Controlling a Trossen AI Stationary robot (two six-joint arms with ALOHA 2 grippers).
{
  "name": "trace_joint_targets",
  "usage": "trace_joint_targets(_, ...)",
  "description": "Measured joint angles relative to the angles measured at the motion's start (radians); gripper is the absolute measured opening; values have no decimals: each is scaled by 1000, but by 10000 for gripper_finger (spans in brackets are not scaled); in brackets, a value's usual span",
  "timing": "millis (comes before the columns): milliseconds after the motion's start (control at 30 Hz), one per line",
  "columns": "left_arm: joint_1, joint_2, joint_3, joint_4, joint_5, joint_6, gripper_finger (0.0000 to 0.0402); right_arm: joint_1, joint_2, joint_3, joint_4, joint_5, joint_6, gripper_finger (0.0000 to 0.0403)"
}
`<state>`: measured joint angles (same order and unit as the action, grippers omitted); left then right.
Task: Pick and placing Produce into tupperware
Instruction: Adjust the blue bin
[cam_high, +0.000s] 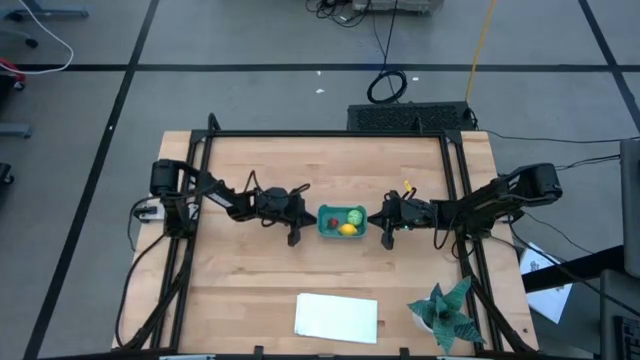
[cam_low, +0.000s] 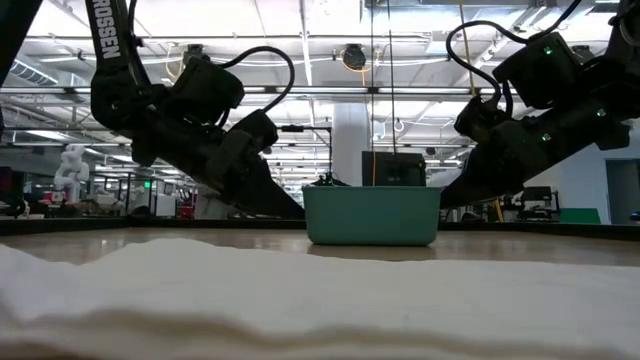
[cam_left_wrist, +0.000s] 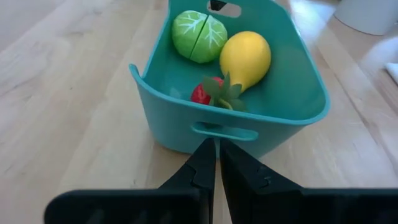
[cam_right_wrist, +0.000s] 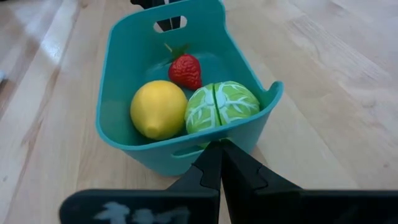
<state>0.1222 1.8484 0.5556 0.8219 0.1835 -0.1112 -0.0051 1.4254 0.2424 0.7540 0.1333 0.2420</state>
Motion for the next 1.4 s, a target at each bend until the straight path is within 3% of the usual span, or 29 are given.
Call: trace_joint_targets(1400, -24, -1, 0, 2, -38, -21, 26, 0, 0, 0, -2, -28, 24, 0)
